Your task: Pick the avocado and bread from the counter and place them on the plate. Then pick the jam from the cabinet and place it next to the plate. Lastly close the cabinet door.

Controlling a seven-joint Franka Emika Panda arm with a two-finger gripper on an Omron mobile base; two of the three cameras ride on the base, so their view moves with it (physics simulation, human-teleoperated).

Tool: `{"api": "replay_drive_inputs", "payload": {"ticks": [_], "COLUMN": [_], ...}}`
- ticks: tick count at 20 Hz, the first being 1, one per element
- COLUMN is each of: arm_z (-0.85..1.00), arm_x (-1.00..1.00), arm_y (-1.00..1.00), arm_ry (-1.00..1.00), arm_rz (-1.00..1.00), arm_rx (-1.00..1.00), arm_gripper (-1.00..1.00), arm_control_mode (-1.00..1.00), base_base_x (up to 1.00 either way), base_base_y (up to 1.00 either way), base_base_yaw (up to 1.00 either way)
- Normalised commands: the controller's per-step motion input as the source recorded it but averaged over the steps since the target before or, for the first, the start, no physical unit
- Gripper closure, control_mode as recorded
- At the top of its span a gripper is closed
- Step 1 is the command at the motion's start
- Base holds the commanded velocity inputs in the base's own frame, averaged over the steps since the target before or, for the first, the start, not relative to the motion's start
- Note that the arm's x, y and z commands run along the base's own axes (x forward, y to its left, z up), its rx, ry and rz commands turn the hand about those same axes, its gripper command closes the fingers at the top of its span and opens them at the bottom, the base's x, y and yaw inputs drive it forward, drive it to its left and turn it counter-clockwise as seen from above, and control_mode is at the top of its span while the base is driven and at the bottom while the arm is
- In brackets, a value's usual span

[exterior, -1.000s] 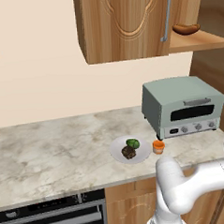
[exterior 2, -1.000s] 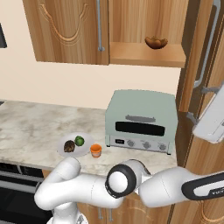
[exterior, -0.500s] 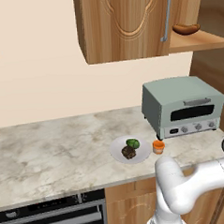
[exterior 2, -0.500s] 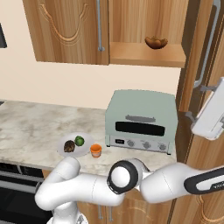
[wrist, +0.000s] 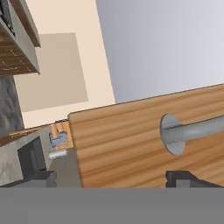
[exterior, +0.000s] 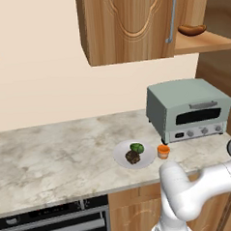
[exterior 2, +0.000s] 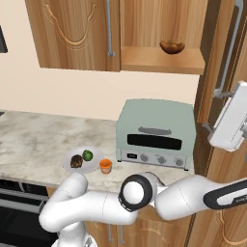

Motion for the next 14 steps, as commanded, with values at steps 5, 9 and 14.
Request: {"api": "replay_drive_inputs", "payload": {"ticks": [5, 9, 14], "arm_z": [0.18, 0.08, 0.01], "arm_x": [0.0, -0.01, 0.0], "arm_y": [0.2, 0.29, 0.44], "arm_ry": [0.0, 0.03, 0.09], "arm_rz": [0.0, 0.0, -0.04], "arm_rx": [-0.04, -0.03, -0.02], "arm_gripper": [-1.0, -1.0, -1.0], "arm_control_mode": [-1.0, -1.0, -1.0], "base_base_x": [0.0, 0.0, 0.0], "base_base_y": [0.0, 0.0, 0.0], "base_base_yaw": [0.0, 0.0, 0.0]}}
